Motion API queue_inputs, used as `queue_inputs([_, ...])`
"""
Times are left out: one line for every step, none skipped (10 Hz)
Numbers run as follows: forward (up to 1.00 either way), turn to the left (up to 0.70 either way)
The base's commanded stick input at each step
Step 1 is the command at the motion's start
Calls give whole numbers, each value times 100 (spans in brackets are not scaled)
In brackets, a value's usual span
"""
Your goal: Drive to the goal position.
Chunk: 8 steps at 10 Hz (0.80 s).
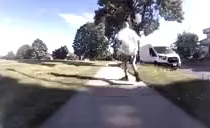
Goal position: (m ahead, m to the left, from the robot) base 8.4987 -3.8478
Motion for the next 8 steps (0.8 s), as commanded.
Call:
queue_inputs([7, 0])
queue_inputs([8, 0])
queue_inputs([8, 0])
queue_inputs([7, 0])
queue_inputs([8, 0])
queue_inputs([8, 0])
queue_inputs([7, 0])
queue_inputs([7, 0])
